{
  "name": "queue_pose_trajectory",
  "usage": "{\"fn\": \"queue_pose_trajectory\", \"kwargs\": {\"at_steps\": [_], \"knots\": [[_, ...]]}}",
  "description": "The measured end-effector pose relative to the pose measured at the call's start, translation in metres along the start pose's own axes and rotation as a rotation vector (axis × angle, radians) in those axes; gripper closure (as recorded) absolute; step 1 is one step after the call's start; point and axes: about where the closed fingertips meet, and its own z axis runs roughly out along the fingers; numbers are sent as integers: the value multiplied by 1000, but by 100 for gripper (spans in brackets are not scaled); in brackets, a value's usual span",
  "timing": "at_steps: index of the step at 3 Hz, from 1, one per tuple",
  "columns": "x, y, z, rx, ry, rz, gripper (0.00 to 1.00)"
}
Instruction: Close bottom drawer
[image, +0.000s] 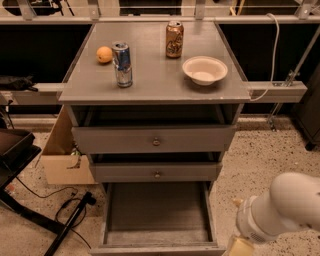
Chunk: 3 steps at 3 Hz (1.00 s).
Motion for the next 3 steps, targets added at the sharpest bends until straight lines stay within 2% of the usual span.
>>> {"fn": "queue_pose_trajectory", "kwargs": {"at_steps": [1,2,3], "knots": [[26,29,73,-77,-34,24,18],[60,53,141,-132,-73,76,42],[87,63,202,-188,-100,140,65]]}}
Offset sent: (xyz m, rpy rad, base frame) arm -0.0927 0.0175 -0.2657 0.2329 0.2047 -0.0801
